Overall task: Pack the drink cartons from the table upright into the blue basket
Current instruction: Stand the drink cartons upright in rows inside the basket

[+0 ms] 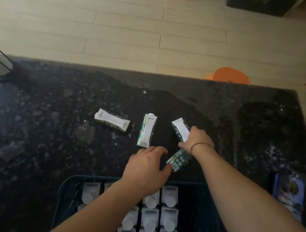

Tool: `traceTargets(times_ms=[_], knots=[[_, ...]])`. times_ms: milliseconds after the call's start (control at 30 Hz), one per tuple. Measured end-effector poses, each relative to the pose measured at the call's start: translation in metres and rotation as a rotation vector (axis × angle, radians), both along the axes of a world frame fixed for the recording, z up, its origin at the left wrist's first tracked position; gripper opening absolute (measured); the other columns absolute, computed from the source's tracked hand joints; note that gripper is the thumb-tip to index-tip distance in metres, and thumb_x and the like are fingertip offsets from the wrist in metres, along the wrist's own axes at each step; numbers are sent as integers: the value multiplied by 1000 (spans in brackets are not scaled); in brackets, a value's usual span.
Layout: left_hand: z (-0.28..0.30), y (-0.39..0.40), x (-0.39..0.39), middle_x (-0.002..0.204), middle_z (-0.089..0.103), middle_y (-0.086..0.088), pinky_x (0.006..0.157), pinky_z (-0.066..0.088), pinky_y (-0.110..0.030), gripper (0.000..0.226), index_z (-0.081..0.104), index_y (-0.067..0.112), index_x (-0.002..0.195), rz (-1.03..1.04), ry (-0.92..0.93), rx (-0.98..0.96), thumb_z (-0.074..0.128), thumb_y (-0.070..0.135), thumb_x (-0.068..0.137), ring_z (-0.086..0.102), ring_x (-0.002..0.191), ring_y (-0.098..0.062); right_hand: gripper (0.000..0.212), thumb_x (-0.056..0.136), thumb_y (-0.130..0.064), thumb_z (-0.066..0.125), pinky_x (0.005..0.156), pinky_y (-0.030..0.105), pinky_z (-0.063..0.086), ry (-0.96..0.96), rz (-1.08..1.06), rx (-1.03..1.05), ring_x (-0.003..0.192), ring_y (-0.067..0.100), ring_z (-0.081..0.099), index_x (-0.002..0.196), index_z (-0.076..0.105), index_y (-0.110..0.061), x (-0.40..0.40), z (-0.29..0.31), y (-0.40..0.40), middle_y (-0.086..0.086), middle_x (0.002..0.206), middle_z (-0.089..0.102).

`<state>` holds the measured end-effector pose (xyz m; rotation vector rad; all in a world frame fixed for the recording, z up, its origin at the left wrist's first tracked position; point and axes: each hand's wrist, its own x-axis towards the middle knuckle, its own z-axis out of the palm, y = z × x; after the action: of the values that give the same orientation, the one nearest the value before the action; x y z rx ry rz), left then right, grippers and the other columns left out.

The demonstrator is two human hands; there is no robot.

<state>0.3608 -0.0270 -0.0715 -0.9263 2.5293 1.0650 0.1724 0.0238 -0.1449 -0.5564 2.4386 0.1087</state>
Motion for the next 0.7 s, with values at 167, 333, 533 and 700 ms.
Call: traceTargets(times_ms=[167,333,533,700], knots=[[-12,-2,-7,151,33,3,109,36,-42,79,23,28,149,13,124,-132,65,42,83,34,136,-23,43,63,-50,70,66,32,53,27,-19,-239,81,28,64,90,63,-17,-3,45,11,7,92,67],[-4,0,-11,152,35,-1,112,26,-57,89,34,28,144,-172,399,-353,73,50,66,32,140,-27,43,60,-60,63,62,22,53,-193,-25,-615,70,1,64,87,67,-27,43,140,59,-10,77,68],[24,9,20,106,69,-2,73,54,-40,45,66,10,110,-204,748,-248,75,41,78,67,93,-22,57,66,-52,70,72,36,59,-637,-291,-923,94,15,69,119,57,-35,103,172,109,-7,107,68],[30,26,87,133,58,-8,99,45,-47,65,57,9,127,-356,770,-193,76,46,77,53,126,-25,43,66,-37,82,71,24,56,-636,-409,-980,91,10,70,106,66,-33,170,182,143,-11,102,72]])
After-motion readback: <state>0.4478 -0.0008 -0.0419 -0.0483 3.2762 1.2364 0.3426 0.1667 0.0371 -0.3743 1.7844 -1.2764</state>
